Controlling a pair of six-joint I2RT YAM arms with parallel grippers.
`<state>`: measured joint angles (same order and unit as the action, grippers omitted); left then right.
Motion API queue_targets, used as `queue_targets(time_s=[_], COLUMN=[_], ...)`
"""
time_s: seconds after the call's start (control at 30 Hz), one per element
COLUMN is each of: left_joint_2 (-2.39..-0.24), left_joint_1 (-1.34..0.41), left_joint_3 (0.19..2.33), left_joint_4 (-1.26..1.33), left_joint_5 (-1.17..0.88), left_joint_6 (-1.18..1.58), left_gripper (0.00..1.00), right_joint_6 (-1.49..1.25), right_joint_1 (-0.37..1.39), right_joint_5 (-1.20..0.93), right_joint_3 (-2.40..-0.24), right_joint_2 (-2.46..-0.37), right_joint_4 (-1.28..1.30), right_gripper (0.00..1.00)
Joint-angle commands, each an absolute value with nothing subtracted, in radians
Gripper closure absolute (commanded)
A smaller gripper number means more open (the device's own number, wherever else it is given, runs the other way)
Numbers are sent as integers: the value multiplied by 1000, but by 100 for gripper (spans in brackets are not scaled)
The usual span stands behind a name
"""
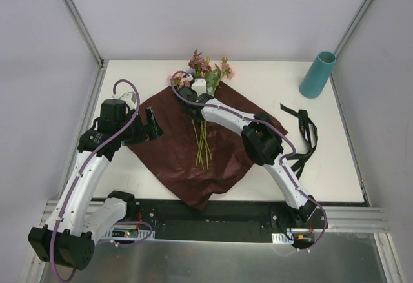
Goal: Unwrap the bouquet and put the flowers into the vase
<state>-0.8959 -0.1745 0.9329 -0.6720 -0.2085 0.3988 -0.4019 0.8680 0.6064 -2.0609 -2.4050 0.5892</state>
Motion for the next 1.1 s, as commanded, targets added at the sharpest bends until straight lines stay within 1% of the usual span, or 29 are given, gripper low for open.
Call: queue_targets(time_s=[0.0, 0.07, 0.1, 0.3, 0.4, 0.57, 0.73, 0.93, 1.0, 1.07], left_joint_2=[-896, -896, -896, -897, -900, -900, -897, -894, -893, -891], left_joint_1=[-160, -160, -160, -160, -158, -158, -158, -156, -156, -156], left_joint_3=[930, 931, 931, 931, 931, 931, 931, 931, 930, 930], left_joint_4=[-675, -675, -675, -675, -675, -676, -675, -675, -675, -675], left_joint_5=[-221, -221, -221, -222, -224, -221, -215, -213, -213, -213], left_joint_6=[387, 387, 387, 387, 387, 385, 385, 384, 383, 382], left_gripper=[1, 1, 1, 1, 1, 1, 1, 1, 1, 1], right_joint_6=[-388, -387, -388, -385, -374, -362, -357, -364, -376, -396], right_joint_1=[864, 862, 864, 867, 873, 873, 873, 874, 873, 864], right_joint_5=[644, 652, 656, 643, 628, 540, 474, 420, 419, 375], right_joint_3=[-2108, -2121, -2129, -2122, -2074, -1896, -1780, -1755, -1753, -1746], right_joint_2=[-2418, -2427, -2433, -2389, -2310, -2143, -2025, -1954, -1956, -1963], right_joint_4=[629, 641, 647, 631, 572, 361, 209, 156, 156, 143], right_gripper=[75, 75, 78, 100, 100, 100, 100, 100, 100, 100])
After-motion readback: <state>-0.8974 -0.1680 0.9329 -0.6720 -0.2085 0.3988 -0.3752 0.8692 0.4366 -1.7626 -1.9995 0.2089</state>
